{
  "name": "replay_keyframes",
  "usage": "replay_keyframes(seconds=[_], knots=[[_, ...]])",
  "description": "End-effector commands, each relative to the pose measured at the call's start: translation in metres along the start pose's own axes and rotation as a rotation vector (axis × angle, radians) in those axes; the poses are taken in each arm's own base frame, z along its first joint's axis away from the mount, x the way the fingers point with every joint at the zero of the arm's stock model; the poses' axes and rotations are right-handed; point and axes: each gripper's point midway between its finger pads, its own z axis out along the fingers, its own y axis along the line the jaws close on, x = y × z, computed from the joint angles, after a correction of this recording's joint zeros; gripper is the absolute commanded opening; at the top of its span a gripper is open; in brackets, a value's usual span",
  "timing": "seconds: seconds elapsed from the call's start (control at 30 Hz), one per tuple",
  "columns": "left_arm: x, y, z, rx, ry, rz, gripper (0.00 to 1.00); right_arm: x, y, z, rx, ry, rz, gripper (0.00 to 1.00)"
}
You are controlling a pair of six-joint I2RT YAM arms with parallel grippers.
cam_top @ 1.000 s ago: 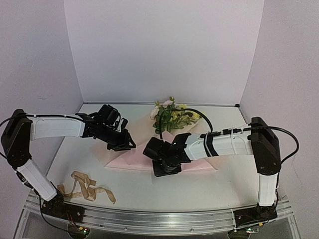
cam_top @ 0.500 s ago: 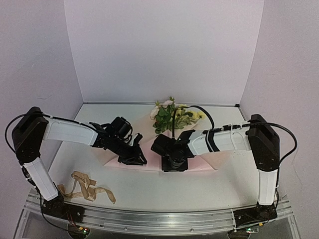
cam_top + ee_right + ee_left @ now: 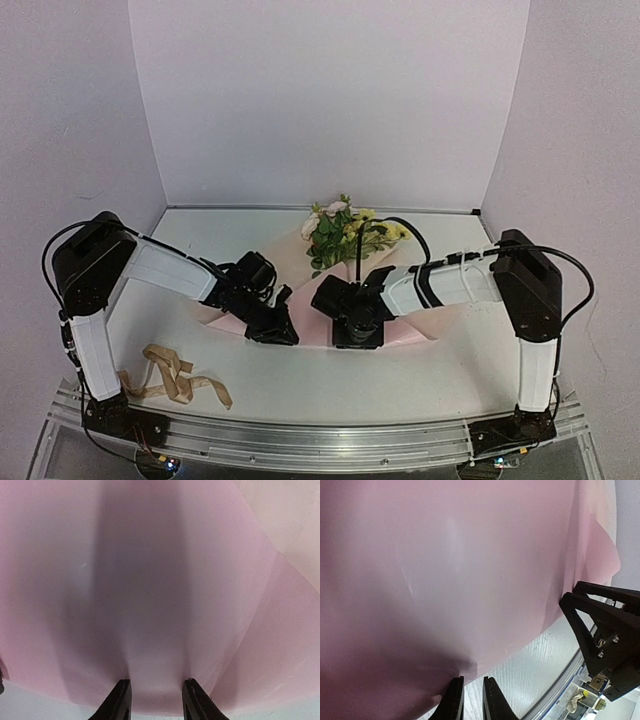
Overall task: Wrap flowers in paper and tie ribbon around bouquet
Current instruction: Press the fold line of the 1/4-folded wrapping paper.
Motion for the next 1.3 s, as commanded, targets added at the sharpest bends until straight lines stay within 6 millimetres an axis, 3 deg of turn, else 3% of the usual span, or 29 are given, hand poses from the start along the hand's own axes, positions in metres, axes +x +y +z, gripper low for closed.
replay_keyframes(seconds=[0.0,0.27,0.67,0.9,1.27], knots=[[-0.007,0.006,0.005,-0.033,-0.027,-0.004,0.14,-0.016,-0.005,-0.019,-0.017,-0.064,0.02,0.38],[0.002,0.026,0.012,-0.089,-0.01,-0.047,0.12,-0.003,-0.042,-0.012,0.027,-0.051,0.044,0.39],[0.009,0.036,0.008,-0.118,-0.013,-0.071,0.12,0.014,-0.093,-0.002,0.075,-0.028,0.121,0.39],[0.008,0.043,-0.006,-0.142,-0.039,-0.092,0.12,0.021,-0.097,0.005,0.08,0.001,0.128,0.39],[0.019,0.089,-0.041,-0.194,-0.093,-0.198,0.12,0.022,-0.095,0.006,0.068,0.008,0.14,0.39]])
